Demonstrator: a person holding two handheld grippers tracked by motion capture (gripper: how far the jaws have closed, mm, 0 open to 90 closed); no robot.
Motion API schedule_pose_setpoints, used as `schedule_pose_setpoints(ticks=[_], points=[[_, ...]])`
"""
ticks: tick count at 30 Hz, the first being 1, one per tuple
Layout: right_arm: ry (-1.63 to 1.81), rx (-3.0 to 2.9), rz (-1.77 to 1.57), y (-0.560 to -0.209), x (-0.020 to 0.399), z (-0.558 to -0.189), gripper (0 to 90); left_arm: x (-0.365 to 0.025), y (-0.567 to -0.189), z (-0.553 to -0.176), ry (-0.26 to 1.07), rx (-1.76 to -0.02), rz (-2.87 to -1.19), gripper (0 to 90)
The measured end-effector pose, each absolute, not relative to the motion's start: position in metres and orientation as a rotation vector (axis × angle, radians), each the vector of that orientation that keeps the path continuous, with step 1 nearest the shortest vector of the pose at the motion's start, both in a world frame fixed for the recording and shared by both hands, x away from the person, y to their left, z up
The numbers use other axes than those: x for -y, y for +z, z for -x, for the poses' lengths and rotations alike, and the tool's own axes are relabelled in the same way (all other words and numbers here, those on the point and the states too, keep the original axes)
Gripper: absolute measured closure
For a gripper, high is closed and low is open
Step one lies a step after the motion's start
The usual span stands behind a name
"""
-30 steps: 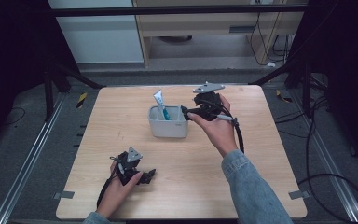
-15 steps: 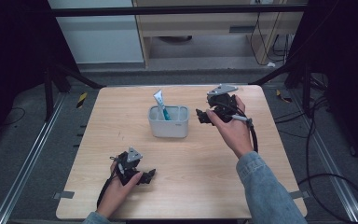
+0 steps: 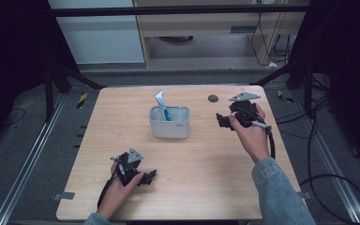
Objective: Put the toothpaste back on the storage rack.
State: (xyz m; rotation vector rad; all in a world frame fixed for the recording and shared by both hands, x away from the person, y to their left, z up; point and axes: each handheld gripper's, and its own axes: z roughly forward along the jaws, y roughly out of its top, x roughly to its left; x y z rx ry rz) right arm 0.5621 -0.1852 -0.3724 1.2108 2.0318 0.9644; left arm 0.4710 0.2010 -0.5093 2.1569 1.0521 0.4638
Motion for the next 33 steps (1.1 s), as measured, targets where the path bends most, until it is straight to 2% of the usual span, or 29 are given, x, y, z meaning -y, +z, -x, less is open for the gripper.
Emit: schedule_pose_setpoints(ticks=[10,24,27,33], points=[[0.911,-2.054,-1.217,-0.398,0.208,-0.557,9.9,-0.201,-0.509,-0.471,0.464,-1.053,-2.155,0.0],[0.869,-2.082,-1.267,-0.444,0.232,-0.555,10.8,-0.201,-0.509,-0.471,0.462,-1.053,-2.155,0.0],[0.875,-2.078,-1.305,-0.456,0.24,-0.556,14.4,-0.201,-0.509,-0.471,0.463,-1.053,-2.155,0.0],[0.919,-2.056,-1.368,-0.47,0.247,-0.554,13.1,-0.201,-0.509,-0.471,0.463,-1.053,-2.155,0.0]])
